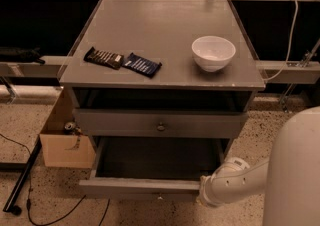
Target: Open middle drawer
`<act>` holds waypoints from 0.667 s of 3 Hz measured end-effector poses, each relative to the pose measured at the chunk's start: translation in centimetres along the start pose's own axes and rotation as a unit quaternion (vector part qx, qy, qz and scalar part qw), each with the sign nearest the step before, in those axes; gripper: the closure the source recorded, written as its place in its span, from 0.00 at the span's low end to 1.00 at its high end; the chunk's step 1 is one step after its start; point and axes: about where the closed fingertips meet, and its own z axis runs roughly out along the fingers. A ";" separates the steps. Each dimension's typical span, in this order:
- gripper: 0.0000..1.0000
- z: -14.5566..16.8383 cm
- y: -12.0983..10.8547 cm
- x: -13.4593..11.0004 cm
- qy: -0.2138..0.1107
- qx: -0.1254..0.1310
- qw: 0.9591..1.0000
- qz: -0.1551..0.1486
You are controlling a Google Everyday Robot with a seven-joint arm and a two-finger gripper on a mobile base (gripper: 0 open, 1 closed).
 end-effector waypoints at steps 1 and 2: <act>0.97 -0.6 -0.2 -0.2 0.000 0.000 1.000 0.000; 1.00 -1.0 -0.3 -0.3 0.000 0.000 1.000 0.000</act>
Offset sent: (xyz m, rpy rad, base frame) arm -0.2886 -0.1706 -0.0199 0.0999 0.2172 -0.2275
